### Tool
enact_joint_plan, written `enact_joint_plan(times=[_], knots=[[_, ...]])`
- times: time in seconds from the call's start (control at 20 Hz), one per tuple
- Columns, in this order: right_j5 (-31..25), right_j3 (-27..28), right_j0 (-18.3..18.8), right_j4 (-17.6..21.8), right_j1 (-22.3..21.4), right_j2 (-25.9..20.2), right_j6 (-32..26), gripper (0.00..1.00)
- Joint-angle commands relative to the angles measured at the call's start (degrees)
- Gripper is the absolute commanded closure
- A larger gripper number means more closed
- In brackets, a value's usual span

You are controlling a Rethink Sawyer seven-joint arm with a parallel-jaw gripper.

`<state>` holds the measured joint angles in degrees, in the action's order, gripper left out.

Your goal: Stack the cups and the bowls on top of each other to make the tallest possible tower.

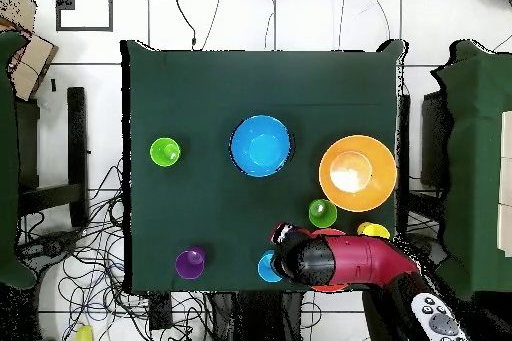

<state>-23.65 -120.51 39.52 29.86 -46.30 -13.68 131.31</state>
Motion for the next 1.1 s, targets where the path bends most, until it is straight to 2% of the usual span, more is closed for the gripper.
enact_joint_plan(times=[0.05, 0.55, 0.8, 1.1], knots=[[5.26, -3.03, 1.12, 5.79, 2.90, 0.10, -1.66, 0.00], [10.04, -0.71, 2.11, 10.61, 8.16, 2.80, -0.51, 0.00], [10.42, -0.48, 2.97, 11.39, 8.34, 2.78, -0.75, 0.00], [14.42, 1.22, 1.82, 13.70, 12.21, 5.35, 1.15, 0.00]])
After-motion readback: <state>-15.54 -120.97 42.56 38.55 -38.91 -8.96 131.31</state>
